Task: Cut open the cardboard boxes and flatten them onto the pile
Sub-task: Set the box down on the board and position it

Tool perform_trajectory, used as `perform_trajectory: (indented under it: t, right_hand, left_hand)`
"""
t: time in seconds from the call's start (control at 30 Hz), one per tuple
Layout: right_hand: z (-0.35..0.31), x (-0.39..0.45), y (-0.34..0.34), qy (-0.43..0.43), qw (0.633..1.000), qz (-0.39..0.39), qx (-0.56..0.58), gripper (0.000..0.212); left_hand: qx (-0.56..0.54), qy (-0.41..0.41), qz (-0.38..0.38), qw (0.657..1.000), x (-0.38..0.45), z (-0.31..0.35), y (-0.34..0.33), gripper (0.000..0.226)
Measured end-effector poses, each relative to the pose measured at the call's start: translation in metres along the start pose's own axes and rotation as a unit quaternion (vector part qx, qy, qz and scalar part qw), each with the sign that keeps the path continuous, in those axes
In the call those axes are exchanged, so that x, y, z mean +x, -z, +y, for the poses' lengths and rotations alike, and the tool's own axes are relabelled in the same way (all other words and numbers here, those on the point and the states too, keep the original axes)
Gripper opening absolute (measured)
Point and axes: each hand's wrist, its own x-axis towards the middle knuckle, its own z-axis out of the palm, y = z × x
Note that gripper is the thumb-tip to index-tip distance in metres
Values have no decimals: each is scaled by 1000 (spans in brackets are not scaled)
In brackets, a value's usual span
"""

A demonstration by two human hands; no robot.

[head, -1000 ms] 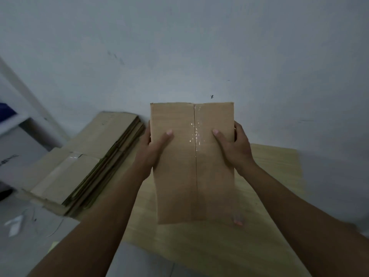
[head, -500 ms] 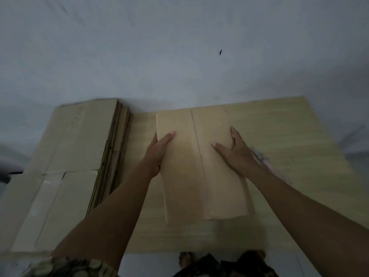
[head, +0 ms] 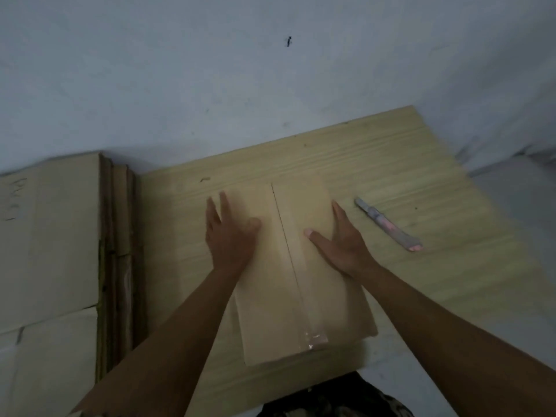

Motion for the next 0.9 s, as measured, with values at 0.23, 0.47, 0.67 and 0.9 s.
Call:
perform_trajectory:
  t: [0.23,0.47,0.67,0.9]
  right_hand:
    - [31,24,32,20,981,183,-56,35]
    - [73,46,52,-109,938,111,-309,41]
    - [80,52,55,-50,950,102,-292,32]
    - [5,61,63,89,981,144,-98,40]
  left_hand:
    - [156,-167,11,973,18,24,-20,63]
    - [164,-179,61,968,28,31,-25,50]
    - [167,-165,101,967,30,32,-33,36]
    - [203,-180,77,959,42,29,-22,46]
